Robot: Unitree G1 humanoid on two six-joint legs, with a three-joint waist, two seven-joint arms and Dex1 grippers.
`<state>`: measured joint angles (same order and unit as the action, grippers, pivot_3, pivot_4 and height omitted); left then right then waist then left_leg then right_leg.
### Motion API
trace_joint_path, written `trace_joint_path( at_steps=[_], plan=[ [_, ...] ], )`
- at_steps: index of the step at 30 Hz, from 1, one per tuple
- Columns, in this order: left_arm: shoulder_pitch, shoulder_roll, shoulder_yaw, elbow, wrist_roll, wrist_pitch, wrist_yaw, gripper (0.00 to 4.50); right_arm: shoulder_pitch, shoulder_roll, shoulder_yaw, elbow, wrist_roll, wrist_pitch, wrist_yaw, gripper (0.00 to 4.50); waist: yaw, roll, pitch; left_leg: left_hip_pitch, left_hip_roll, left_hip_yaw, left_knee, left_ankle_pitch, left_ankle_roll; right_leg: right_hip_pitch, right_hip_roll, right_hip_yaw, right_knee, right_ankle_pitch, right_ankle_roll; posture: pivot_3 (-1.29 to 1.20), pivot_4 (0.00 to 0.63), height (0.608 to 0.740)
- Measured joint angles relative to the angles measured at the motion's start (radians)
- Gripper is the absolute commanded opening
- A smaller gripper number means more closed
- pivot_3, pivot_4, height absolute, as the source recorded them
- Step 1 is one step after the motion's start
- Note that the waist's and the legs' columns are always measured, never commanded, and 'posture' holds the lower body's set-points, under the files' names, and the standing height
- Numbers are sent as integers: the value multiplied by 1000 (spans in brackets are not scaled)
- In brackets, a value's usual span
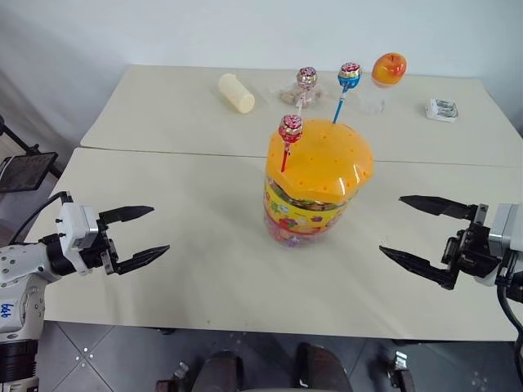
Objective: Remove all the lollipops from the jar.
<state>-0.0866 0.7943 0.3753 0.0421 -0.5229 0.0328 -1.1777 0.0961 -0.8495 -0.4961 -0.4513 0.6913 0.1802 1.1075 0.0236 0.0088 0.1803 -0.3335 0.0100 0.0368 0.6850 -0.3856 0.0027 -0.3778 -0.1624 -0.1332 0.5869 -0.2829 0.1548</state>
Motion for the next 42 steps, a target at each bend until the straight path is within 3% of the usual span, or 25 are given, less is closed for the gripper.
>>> trace_joint_path(
  at_steps=[6, 12, 17, 24, 29, 39, 42],
  plan=[
    [-24, -13, 8, 9, -36, 54, 26, 4475, 6, 23, -2, -2, 14, -2, -5, 4500, 2, 0, 0, 0, 0, -1, 0, 0, 0, 0, 0, 0, 0, 0, 0, 0, 150, 740],
    [-193, -35, 94, 30, -355, 424, 130, 4475, 2, 130, -86, -94, 201, 49, -173, 4500, 1, -2, 1, -1, 0, -3, 4, 0, 0, 0, 0, 0, 4, 0, 0, 0, 150, 740],
    [-259, -68, 100, 32, -503, 607, 131, 4475, 36, 193, -164, -254, 406, 61, -317, 4500, -1, -2, 1, -1, 0, -3, 4, 0, -1, 0, 0, 0, 3, 0, 0, 0, 150, 740],
    [-434, -103, 31, 24, -494, 598, 93, 4475, 82, 260, -171, -317, 444, 20, -355, 4500, 3, -3, 1, -2, 0, -1, 6, -1, -1, 0, 1, 2, 3, 0, 0, 0, 150, 740],
    [-641, -197, -187, -11, -349, 507, 39, 4475, 215, 263, -222, -316, 422, -12, -230, 4500, 17, -4, 1, -2, -2, 0, 7, -1, 0, 1, 1, 2, 2, 0, 0, 0, 150, 740],
    [-763, -358, -343, 5, -218, 461, 74, 4475, 360, 314, -265, -311, 402, -85, -133, 4500, 2, -4, 1, -2, 0, 1, 8, -1, 0, 1, 2, 4, 3, 0, 0, 0, 150, 740],
    [-770, -378, -347, 10, -218, 485, 83, 3965, 381, 327, -272, -311, 403, -102, -122, 4500, 2, -4, 1, -2, 0, 0, 8, -1, 0, 1, 2, 4, 3, 0, 0, 0, 150, 740]
  ],
)
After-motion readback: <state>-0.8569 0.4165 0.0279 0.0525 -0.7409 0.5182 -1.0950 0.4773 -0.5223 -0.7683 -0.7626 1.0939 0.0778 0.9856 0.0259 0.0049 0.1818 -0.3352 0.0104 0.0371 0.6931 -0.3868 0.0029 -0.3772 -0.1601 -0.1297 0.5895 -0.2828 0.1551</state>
